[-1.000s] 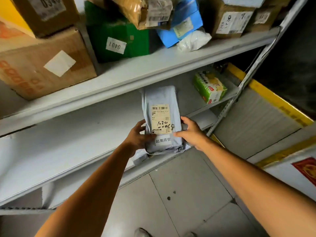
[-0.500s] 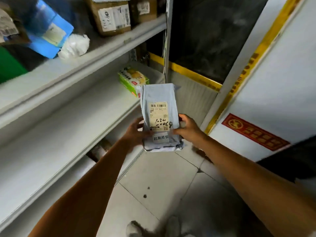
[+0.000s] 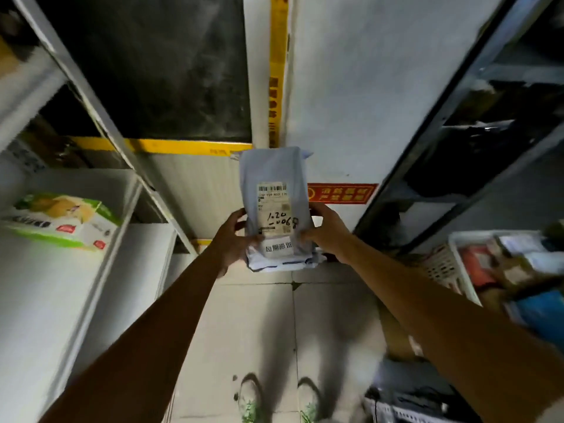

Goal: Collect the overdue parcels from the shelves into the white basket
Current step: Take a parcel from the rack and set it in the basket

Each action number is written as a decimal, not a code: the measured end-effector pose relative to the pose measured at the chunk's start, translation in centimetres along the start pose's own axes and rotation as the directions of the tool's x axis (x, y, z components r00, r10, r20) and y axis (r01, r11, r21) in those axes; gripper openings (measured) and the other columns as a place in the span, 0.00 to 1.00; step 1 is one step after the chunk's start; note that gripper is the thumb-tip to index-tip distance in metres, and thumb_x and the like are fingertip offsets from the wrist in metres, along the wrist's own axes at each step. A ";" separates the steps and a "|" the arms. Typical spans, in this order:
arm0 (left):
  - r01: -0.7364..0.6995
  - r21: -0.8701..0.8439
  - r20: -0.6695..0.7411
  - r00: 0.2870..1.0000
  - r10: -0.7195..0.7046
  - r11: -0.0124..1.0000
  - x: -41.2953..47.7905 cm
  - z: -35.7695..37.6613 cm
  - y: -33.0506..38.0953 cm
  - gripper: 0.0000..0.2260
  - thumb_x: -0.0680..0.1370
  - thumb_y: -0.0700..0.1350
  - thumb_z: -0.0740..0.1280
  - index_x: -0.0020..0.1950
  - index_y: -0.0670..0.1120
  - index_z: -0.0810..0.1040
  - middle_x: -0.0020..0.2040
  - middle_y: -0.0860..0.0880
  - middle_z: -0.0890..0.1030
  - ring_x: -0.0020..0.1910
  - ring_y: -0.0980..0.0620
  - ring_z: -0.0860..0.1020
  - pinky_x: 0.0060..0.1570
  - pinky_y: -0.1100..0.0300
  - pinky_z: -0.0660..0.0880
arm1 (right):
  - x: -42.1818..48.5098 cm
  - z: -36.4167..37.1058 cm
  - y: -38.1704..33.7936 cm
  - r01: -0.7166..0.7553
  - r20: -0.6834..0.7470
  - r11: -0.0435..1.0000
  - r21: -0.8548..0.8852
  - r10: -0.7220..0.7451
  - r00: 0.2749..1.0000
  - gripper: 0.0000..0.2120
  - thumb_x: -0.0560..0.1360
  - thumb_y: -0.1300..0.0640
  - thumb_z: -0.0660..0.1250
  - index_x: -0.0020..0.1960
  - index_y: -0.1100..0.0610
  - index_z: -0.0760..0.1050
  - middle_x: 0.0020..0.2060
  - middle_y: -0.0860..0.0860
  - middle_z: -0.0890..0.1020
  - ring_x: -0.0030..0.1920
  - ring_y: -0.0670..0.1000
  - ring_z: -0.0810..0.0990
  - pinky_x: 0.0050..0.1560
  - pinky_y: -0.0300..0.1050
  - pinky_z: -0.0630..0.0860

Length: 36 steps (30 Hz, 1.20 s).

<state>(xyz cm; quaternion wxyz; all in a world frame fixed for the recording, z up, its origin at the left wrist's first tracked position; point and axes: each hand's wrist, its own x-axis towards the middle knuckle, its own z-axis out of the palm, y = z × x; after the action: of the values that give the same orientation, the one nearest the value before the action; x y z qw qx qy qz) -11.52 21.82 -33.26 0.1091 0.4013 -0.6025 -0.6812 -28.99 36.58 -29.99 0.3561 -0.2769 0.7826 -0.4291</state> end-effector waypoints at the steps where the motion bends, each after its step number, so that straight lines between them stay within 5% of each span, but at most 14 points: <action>1: -0.007 0.006 0.052 0.999 0.007 1.000 1.2 1.0 0.8 0.39 0.70 0.39 0.79 0.76 0.51 0.65 0.67 0.49 0.76 0.62 0.44 0.78 0.48 0.47 0.82 | 0.1 -1.0 0.3 -0.016 -0.053 1.000 0.011 0.017 0.998 0.30 0.68 0.63 0.77 0.67 0.53 0.71 0.60 0.47 0.79 0.58 0.53 0.80 0.57 0.53 0.80; 3: -0.020 0.039 0.136 0.991 0.014 0.999 2.9 3.0 2.1 0.37 0.71 0.38 0.78 0.76 0.51 0.65 0.66 0.48 0.76 0.60 0.43 0.79 0.41 0.51 0.82 | -0.2 -2.9 1.0 -0.057 -0.145 0.997 0.055 0.064 0.987 0.31 0.67 0.62 0.78 0.67 0.52 0.71 0.60 0.46 0.79 0.58 0.55 0.80 0.54 0.59 0.81; 5: -0.046 0.087 0.230 0.973 0.025 0.995 4.6 6.0 3.3 0.36 0.71 0.38 0.78 0.75 0.52 0.66 0.65 0.49 0.76 0.61 0.44 0.78 0.45 0.49 0.82 | -1.1 -5.3 2.0 -0.093 -0.254 0.992 0.087 0.113 0.961 0.31 0.67 0.63 0.78 0.66 0.52 0.71 0.59 0.46 0.79 0.56 0.55 0.81 0.49 0.58 0.83; 10: -0.137 0.179 0.383 0.922 0.060 0.974 6.8 12.1 5.6 0.35 0.70 0.39 0.78 0.73 0.54 0.69 0.66 0.51 0.76 0.63 0.46 0.76 0.52 0.45 0.81 | -3.3 -9.8 3.8 -0.147 -0.375 0.983 0.110 0.178 0.910 0.29 0.69 0.61 0.77 0.66 0.52 0.70 0.57 0.47 0.80 0.55 0.52 0.81 0.45 0.47 0.84; 13: -0.134 0.224 0.488 0.873 0.008 0.965 7.6 17.7 6.9 0.37 0.71 0.40 0.78 0.76 0.55 0.66 0.68 0.53 0.74 0.60 0.46 0.77 0.43 0.48 0.81 | -5.5 -13.6 5.7 -0.172 -0.460 0.972 0.158 0.227 0.858 0.31 0.70 0.60 0.76 0.69 0.52 0.69 0.59 0.46 0.79 0.57 0.51 0.80 0.38 0.36 0.80; 15: -0.127 0.237 0.554 0.832 -0.027 0.963 8.0 20.9 7.4 0.36 0.72 0.39 0.77 0.76 0.57 0.65 0.68 0.53 0.74 0.58 0.46 0.79 0.40 0.51 0.82 | -6.8 -15.8 6.8 -0.177 -0.502 0.971 0.159 0.234 0.832 0.31 0.70 0.62 0.76 0.70 0.55 0.69 0.58 0.45 0.78 0.59 0.48 0.77 0.41 0.31 0.75; 20: -0.138 0.286 0.653 0.752 -0.088 0.948 8.8 30.0 8.1 0.36 0.73 0.35 0.74 0.76 0.53 0.64 0.67 0.49 0.77 0.60 0.42 0.79 0.47 0.47 0.82 | -8.7 -21.4 11.8 -0.187 -0.638 0.951 0.245 0.303 0.708 0.33 0.66 0.65 0.78 0.69 0.59 0.71 0.63 0.53 0.78 0.64 0.54 0.75 0.62 0.46 0.73; 26: -0.226 0.364 0.716 0.689 -0.116 0.903 11.4 40.8 9.2 0.45 0.65 0.44 0.80 0.77 0.54 0.63 0.70 0.49 0.75 0.63 0.44 0.78 0.58 0.43 0.79 | -10.8 -29.0 15.5 -0.121 -0.654 0.909 0.399 0.375 0.657 0.36 0.68 0.66 0.77 0.73 0.54 0.67 0.65 0.49 0.76 0.64 0.51 0.75 0.55 0.45 0.79; 28: -0.244 0.350 0.740 0.664 -0.107 0.904 11.9 44.5 9.8 0.42 0.67 0.42 0.79 0.77 0.53 0.63 0.71 0.51 0.75 0.64 0.46 0.77 0.52 0.48 0.81 | -11.3 -31.7 16.5 -0.088 -0.680 0.904 0.418 0.376 0.630 0.36 0.67 0.66 0.77 0.71 0.54 0.69 0.63 0.49 0.77 0.62 0.52 0.77 0.50 0.42 0.80; 31: -0.255 0.333 0.770 0.629 -0.106 0.908 11.3 49.6 11.2 0.36 0.73 0.36 0.75 0.77 0.53 0.64 0.68 0.53 0.76 0.59 0.49 0.79 0.38 0.58 0.78 | -12.0 -35.4 17.9 -0.085 -0.735 0.909 0.408 0.382 0.561 0.33 0.66 0.66 0.78 0.68 0.56 0.71 0.61 0.49 0.79 0.59 0.52 0.79 0.58 0.49 0.79; 36: -0.306 0.343 0.832 0.538 -0.136 0.888 11.5 58.0 12.9 0.36 0.72 0.36 0.75 0.76 0.51 0.65 0.66 0.46 0.79 0.49 0.47 0.82 0.29 0.61 0.76 | -14.2 -40.9 19.4 -0.085 -0.778 0.892 0.445 0.431 0.457 0.31 0.66 0.67 0.77 0.66 0.56 0.71 0.54 0.47 0.80 0.53 0.49 0.80 0.56 0.49 0.80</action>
<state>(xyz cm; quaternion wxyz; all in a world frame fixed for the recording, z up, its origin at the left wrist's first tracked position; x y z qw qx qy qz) -62.67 53.86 -29.13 -0.2541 0.0090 -0.7394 -0.6234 -55.54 75.74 -26.85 0.0225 0.1650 0.7992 -0.5776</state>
